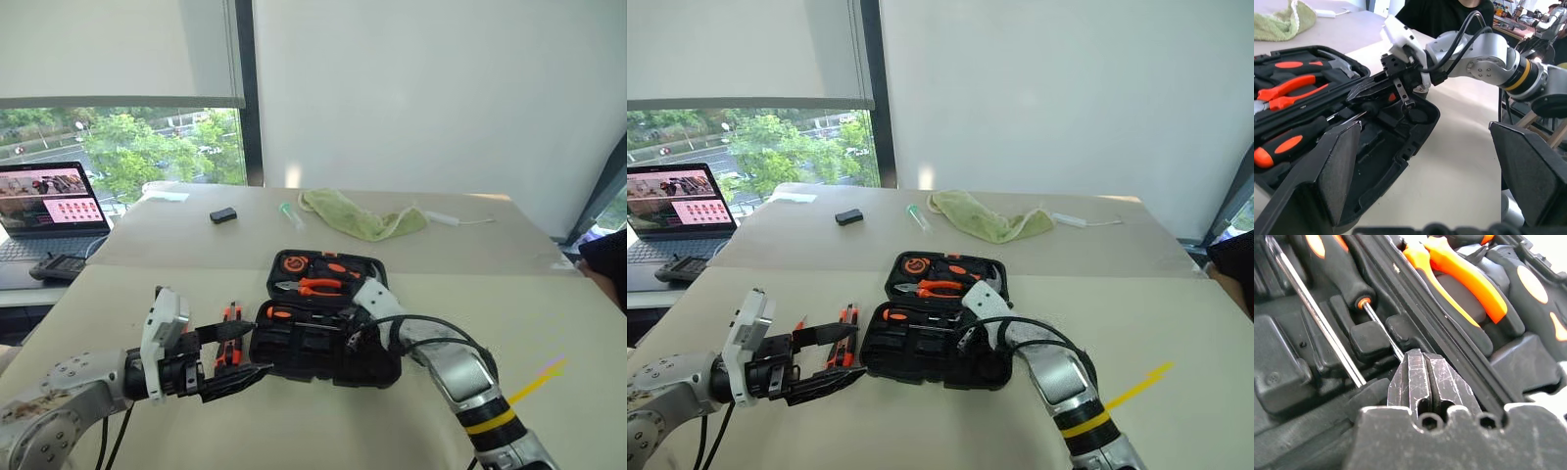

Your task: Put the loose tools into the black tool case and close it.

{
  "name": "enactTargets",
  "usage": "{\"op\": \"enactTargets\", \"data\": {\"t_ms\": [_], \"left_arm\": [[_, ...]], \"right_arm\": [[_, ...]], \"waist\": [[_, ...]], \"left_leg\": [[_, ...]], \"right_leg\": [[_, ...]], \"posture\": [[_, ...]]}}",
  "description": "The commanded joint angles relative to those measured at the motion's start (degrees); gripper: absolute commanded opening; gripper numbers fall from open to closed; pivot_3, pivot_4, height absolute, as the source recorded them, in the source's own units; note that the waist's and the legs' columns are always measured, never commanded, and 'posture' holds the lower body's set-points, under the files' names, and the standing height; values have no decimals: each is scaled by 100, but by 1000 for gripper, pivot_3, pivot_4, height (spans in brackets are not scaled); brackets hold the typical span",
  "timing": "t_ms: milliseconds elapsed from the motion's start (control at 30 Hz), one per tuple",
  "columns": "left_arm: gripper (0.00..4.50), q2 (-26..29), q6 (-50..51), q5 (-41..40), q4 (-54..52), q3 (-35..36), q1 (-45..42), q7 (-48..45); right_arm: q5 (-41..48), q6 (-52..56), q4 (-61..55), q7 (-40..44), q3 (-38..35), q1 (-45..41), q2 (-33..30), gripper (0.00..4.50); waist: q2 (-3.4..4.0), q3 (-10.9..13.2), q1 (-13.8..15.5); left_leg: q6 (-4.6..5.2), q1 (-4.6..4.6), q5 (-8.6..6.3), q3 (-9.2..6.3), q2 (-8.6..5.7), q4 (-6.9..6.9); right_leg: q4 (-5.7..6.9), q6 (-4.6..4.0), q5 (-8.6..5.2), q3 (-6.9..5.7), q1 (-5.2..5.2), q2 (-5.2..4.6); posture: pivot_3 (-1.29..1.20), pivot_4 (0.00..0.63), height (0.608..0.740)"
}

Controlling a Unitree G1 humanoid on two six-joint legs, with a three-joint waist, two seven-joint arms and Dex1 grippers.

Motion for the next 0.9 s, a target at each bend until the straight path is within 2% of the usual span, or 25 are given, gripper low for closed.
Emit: {"op": "enactTargets", "data": {"t_ms": [33, 167, 333, 567, 900], "left_arm": [[4500, -2, -247, 35, 24, 161, 66, -188], [4500, 7, -377, 120, 137, 219, 215, -396], [4500, 15, -476, 189, 232, 221, 267, -540], [4500, -10, -626, 347, 372, 227, 371, -746], [4500, -71, -885, 485, 429, 247, 647, -926]], "right_arm": [[925, 215, -723, 335, -541, 143, 102, 55], [1601, 666, -1493, 788, -691, 384, -238, 55], [1388, 838, -1631, 843, -202, 508, -703, 55], [967, 707, -1241, 653, 187, 369, -835, 55], [995, 744, -1219, 589, 149, 300, -801, 55]], "waist": [[34, 23, -8], [68, 43, -26], [68, 43, -27], [64, 45, -21], [62, 45, -14]], "left_leg": [[0, -6, -2, -1, 1, 0], [-18, -103, 8, 2, -1, -4], [-27, -162, 14, 4, 5, 0], [-16, -152, 9, 9, 4, 14], [-19, -150, 11, 9, 13, 16]], "right_leg": [[0, 2, 1, 1, -5, -1], [29, 29, 20, 1, -125, 11], [38, 12, 8, -8, -177, 54], [56, 14, 9, 3, -170, 61], [60, 14, 9, 5, -169, 73]], "posture": [[0, 150, 740], [0, 150, 740], [0, 150, 740], [0, 150, 740], [0, 150, 740]]}}
